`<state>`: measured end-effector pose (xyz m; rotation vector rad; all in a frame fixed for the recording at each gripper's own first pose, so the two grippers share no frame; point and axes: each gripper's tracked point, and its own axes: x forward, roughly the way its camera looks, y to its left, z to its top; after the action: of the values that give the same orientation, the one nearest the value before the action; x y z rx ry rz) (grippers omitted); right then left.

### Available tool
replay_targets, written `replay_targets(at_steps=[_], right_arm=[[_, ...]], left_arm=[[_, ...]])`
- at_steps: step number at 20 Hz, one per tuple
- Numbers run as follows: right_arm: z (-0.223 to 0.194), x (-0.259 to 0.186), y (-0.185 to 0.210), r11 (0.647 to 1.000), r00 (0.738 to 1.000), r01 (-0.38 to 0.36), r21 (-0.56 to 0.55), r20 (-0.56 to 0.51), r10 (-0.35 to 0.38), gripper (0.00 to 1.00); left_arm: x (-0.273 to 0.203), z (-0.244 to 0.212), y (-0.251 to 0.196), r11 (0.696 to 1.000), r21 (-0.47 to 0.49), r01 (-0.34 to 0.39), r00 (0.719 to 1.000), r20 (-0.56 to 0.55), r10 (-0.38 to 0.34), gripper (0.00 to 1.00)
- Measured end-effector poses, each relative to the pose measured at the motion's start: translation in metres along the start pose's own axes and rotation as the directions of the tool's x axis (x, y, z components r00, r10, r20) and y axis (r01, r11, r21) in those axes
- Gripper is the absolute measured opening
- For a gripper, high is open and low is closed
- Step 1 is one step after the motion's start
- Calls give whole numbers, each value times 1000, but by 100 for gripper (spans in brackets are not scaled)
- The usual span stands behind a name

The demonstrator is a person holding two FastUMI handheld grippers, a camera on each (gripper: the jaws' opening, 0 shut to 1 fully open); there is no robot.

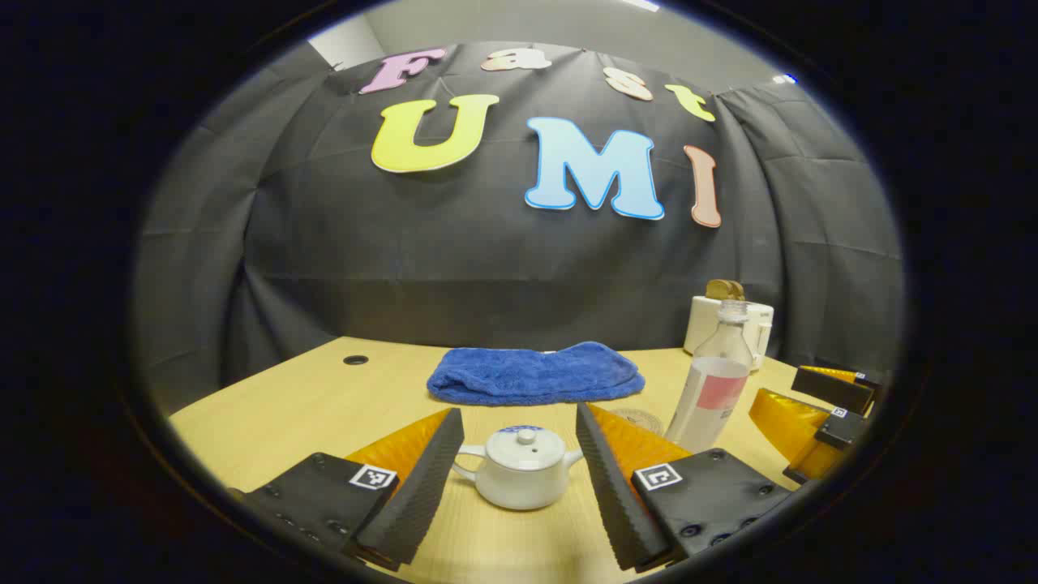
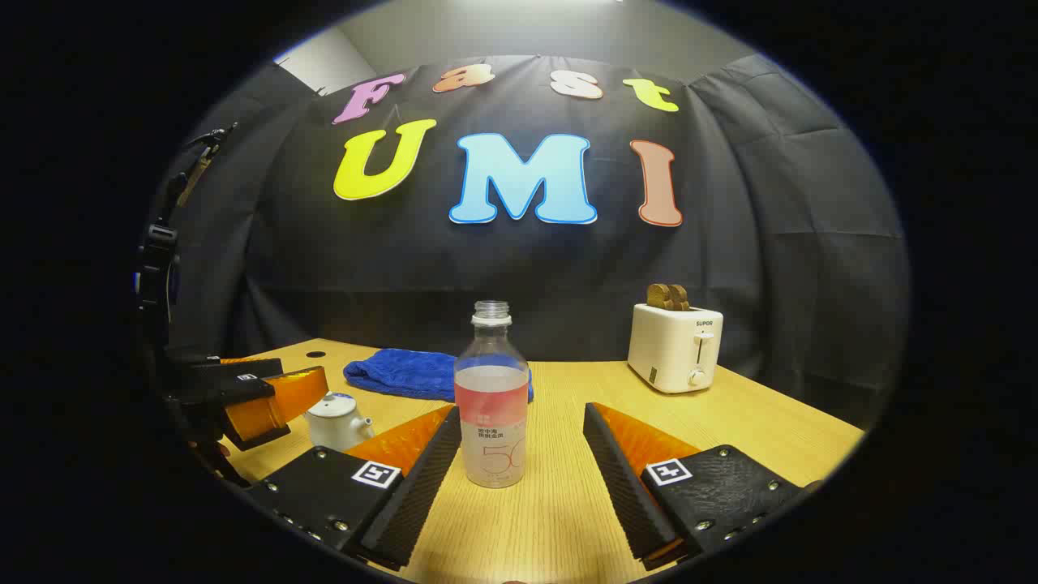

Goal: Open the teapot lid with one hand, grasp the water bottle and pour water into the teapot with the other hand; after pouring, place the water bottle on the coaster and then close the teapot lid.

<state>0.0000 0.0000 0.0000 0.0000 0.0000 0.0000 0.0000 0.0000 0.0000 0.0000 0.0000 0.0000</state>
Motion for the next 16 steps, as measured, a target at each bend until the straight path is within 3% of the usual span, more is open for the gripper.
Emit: replay_targets(at_steps=[16], right_arm=[[15, -2, 2, 1000, 1000, 10, -6, 25, -10, 94]], left_arm=[[0, -4, 3, 1000, 3, 14, 1000, -17, -14, 89]])
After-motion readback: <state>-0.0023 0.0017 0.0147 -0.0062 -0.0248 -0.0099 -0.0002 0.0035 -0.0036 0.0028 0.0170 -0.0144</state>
